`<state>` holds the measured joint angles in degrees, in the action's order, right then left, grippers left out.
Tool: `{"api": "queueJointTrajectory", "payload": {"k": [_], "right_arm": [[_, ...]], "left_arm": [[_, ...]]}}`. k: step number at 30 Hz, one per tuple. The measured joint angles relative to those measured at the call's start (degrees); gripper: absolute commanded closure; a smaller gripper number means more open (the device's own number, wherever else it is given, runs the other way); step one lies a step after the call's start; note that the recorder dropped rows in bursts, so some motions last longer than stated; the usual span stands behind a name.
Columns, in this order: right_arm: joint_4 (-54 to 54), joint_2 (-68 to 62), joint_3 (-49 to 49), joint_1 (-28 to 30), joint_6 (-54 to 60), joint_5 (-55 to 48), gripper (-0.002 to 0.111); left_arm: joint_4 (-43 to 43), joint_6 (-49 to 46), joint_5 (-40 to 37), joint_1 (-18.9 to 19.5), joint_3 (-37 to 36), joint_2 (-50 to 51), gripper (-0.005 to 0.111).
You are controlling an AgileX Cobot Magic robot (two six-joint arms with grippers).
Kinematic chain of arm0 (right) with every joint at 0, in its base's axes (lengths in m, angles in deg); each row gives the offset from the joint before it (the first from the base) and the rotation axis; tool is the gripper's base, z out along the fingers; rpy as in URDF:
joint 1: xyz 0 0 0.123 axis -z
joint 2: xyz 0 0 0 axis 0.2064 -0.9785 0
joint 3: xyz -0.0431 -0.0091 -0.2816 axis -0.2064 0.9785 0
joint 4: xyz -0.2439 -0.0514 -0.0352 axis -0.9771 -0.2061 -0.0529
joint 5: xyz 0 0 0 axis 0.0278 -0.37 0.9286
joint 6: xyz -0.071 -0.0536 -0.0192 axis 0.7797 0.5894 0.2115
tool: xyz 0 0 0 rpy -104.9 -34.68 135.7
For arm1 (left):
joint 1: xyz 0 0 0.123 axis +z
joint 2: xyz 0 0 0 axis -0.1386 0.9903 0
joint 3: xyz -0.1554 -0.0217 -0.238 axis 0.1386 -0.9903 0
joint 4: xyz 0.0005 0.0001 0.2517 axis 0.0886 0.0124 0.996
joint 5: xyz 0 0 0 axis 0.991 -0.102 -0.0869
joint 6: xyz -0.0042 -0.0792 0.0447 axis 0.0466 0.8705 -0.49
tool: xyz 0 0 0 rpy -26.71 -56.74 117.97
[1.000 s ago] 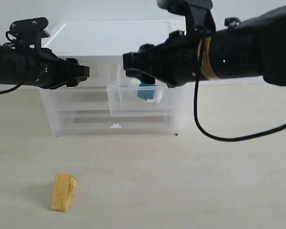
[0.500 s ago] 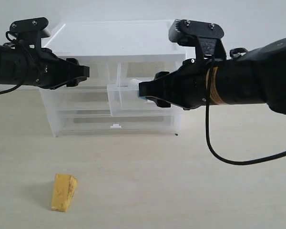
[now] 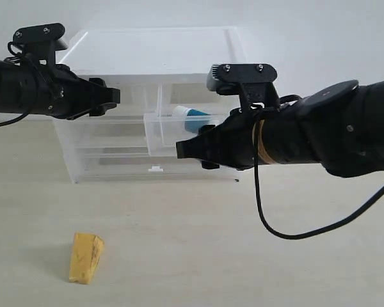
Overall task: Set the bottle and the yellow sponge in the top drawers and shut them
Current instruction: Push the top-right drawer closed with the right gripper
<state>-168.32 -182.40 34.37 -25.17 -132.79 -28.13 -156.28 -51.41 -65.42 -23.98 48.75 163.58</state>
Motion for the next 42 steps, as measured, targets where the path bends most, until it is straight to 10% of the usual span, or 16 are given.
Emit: {"api": "queueJointTrajectory", "payload": {"k": [42], "right_arm": [[0.1, -9.3, -18.5, -0.1, 2.9, -8.4, 0.059]], "left_arm": [[0.0, 0.0, 0.0, 0.0, 0.0, 0.0, 0.047]]}}
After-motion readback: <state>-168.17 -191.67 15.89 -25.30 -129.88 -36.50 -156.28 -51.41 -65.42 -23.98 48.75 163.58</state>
